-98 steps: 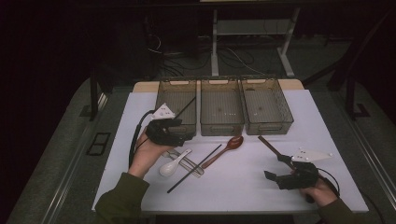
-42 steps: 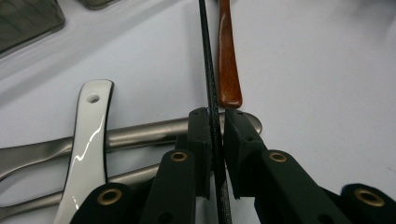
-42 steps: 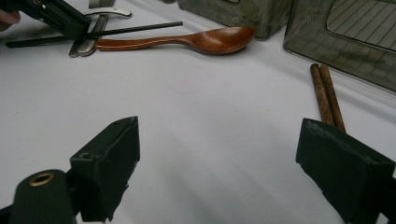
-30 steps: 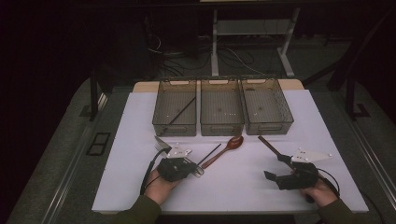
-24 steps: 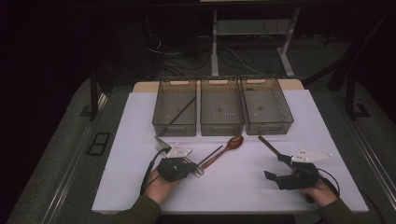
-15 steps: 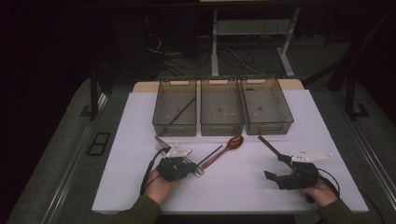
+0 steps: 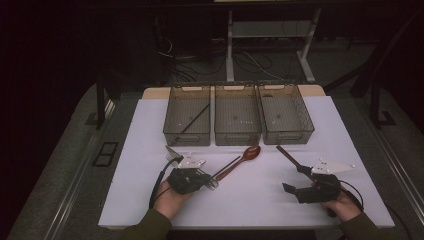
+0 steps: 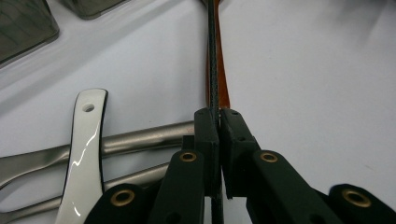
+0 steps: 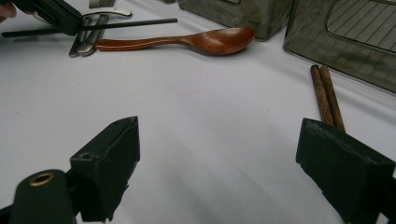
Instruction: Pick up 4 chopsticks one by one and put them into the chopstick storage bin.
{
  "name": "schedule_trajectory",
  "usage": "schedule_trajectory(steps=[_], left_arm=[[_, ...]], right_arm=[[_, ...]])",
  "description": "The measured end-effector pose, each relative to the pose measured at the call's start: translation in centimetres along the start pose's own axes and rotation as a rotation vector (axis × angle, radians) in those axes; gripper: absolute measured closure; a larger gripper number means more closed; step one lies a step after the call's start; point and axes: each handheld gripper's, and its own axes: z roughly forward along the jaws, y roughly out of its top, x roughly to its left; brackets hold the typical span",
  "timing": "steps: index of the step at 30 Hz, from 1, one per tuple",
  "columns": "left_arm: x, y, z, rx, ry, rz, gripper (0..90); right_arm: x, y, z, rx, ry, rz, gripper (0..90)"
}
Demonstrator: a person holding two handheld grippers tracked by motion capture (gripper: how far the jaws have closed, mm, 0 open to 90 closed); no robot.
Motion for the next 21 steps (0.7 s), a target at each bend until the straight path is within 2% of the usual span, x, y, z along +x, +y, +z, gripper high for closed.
schedule_trajectory(steps=[3, 4, 6, 13, 21], left_arm=[[0.0, 0.1, -0.2, -0.011, -0.010, -0.014, 84.9], [0.1, 0.1, -0.4, -0.004, -0.014, -0.002, 84.9], [0.2, 0.2, -0.6, -0.013, -0.018, -0.013, 84.9], [0.4, 0.5, -1.1, -0.013, -0.044, 0.000, 84.9], [0.8, 1.1, -1.7, -0.020, -0.049, 0.003, 84.9]], right_arm=[[-0.1, 0.0, 0.1, -0.007, -0.001, 0.000, 12.9], [-0.1, 0.1, 0.1, -0.010, -0.002, -0.001, 12.9], [0.0, 0.1, 0.2, -0.010, -0.001, -0.004, 12.9], [-0.1, 0.2, 0.5, -0.011, 0.003, -0.005, 12.9], [0.0, 0.2, 0.6, -0.006, 0.000, -0.007, 12.9]])
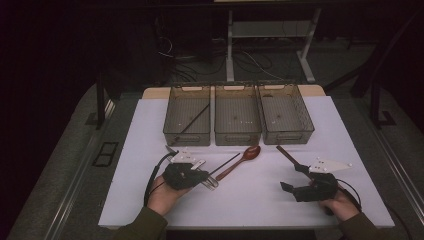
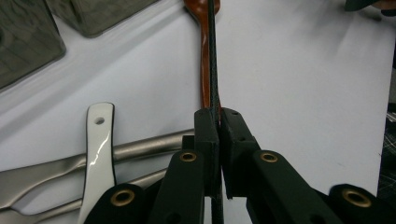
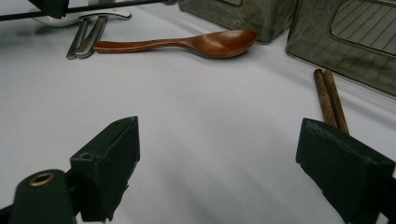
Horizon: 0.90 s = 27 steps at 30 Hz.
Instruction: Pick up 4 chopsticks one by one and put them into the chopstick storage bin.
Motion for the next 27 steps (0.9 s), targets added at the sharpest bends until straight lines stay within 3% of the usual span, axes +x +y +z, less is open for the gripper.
schedule_trajectory(steps=[11, 27], left_arm=[[0.6, 1.0, -0.8, -0.016, -0.016, 0.011, 84.9], [2.3, 2.1, -1.8, -0.073, -0.007, -0.022, 84.9]], right_arm=[[0.0, 0.0, 0.0, 0.005, 0.001, 0.001, 12.9], [0.0, -0.1, 0.2, 0.010, -0.001, 0.001, 12.9]])
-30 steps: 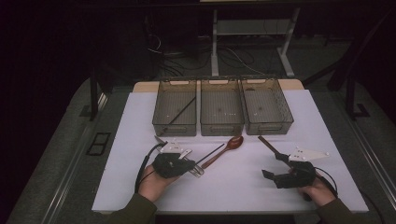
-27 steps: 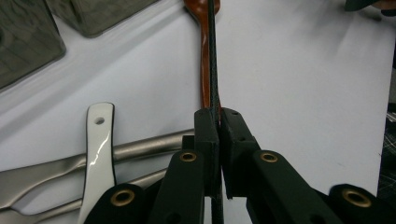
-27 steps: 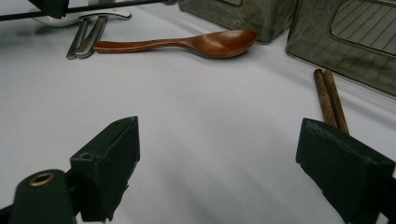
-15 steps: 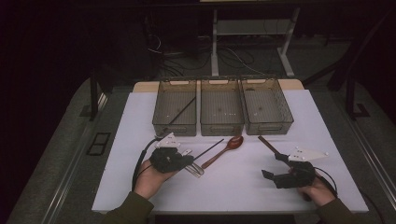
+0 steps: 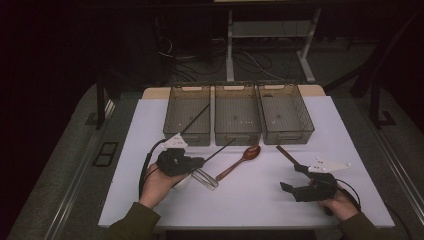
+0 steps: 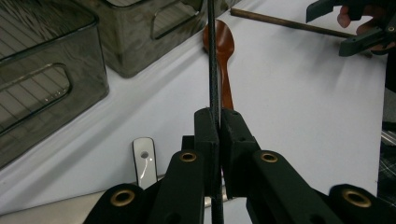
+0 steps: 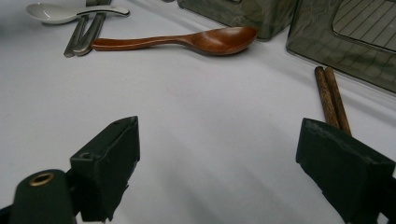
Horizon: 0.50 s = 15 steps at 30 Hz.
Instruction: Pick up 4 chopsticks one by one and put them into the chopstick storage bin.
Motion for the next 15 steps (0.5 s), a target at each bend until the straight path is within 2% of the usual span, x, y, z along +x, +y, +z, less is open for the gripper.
schedule_trajectory(steps=[15], left_arm=[[1.2, 1.2, -0.4, -0.029, 0.024, -0.002, 84.9]], right_arm=[[0.0, 0.0, 0.1, 0.003, -0.005, 0.002, 12.9]])
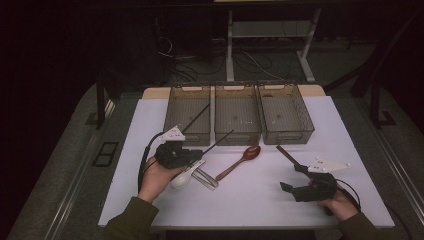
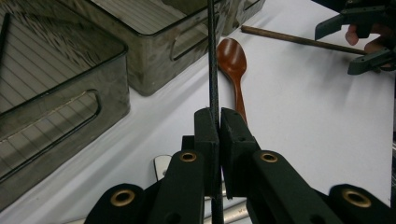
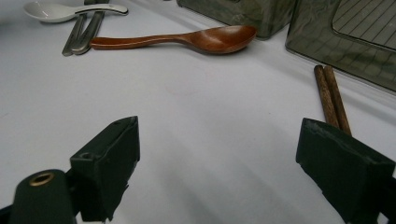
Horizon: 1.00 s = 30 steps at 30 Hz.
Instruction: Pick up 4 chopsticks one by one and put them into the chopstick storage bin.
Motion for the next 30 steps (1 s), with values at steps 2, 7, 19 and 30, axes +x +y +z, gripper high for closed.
schedule_trajectory(steps=[2, 7, 19, 30], left_arm=[[0.2, 0.1, 0.0, 0.002, 0.001, 0.006, 84.9], [0.7, 0.5, -0.1, -0.005, 0.011, 0.001, 84.9], [2.2, 2.0, -0.3, -0.032, 0.052, -0.004, 84.9], [4.0, 4.6, -0.2, -0.036, 0.091, 0.000, 85.0]], right_arm=[[0.0, 0.0, 0.0, 0.000, -0.001, -0.002, 12.9], [0.0, 0.0, 0.0, 0.002, -0.001, -0.001, 12.9], [0.0, -0.1, 0.1, 0.006, -0.002, 0.004, 12.9], [-0.1, -0.1, 0.1, 0.004, -0.001, 0.010, 12.9]])
